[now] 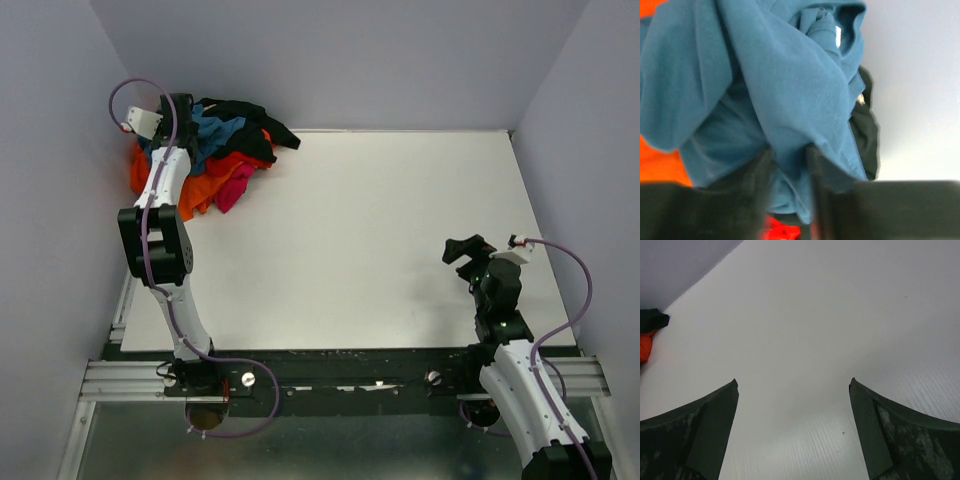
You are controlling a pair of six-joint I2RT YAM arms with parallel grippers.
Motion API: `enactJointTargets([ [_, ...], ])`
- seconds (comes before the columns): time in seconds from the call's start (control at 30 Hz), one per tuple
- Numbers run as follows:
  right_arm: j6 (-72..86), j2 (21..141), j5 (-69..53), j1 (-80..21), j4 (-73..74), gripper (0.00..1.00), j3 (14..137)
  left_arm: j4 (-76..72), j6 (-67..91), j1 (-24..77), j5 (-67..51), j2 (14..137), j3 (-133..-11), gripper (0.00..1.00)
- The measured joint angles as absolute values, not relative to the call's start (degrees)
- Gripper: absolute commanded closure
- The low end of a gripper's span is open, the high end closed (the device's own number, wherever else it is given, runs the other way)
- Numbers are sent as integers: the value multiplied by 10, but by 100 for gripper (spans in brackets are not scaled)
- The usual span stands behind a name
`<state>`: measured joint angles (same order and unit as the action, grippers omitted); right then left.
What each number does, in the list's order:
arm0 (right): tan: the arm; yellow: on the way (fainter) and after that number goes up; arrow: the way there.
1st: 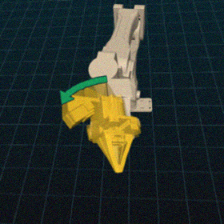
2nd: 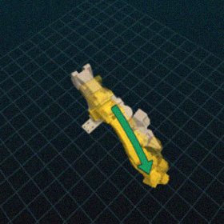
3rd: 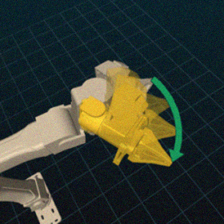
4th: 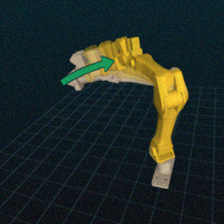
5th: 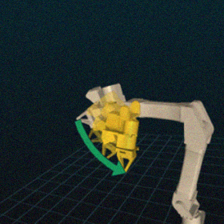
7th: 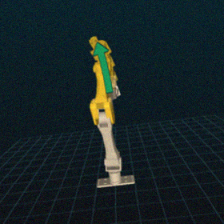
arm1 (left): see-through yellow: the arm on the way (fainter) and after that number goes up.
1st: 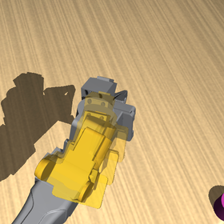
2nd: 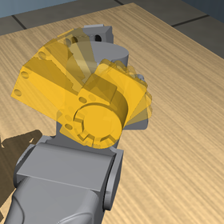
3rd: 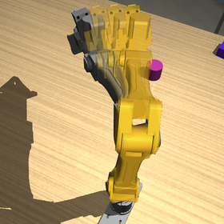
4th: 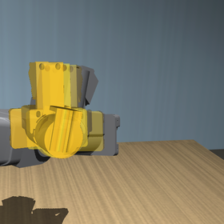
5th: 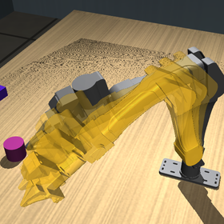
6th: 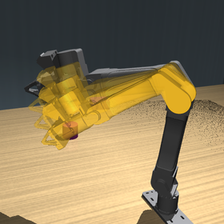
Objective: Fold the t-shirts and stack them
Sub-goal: Grab crumpled tshirt from bin with the left arm, then move the tshirt to the center of the board
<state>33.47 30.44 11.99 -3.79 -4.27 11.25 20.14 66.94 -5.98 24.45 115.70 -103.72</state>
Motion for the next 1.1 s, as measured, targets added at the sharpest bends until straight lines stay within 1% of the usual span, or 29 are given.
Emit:
enactJointTargets([
  [0.03,335,306,120,-38,-42,1,112,203,680,-62,229,1166,-1046,100],
  [0.23,335,311,120,-38,-42,1,113,186,683,-67,201,1151,-1027,100],
  [0.4,335,321,119,-38,-42,1,113,154,672,-46,189,1070,-975,100],
  [0.53,335,327,119,-38,-42,1,115,127,651,13,188,1002,-973,100],
  [0.63,335,326,119,-38,-41,1,118,99,630,88,187,963,-976,100],
  [0.7,334,322,119,-38,-41,1,118,93,606,148,184,957,-1007,100],
  [0.8,334,316,120,-38,-41,1,118,105,565,227,170,981,-1100,100],
  [0.87,334,311,120,-38,-41,1,118,130,541,269,145,1020,-1214,100],
  [0.93,334,307,120,-38,-40,1,119,140,520,290,118,1045,-1301,100],
  [1.0,334,301,120,-38,-36,1,119,147,503,293,103,1043,-1338,100],
  [1.07,334,295,120,-38,-35,1,118,144,482,287,97,1018,-1329,100],
  [1.1,334,294,120,-38,-34,1,118,142,474,285,97,1002,-1314,98],
])
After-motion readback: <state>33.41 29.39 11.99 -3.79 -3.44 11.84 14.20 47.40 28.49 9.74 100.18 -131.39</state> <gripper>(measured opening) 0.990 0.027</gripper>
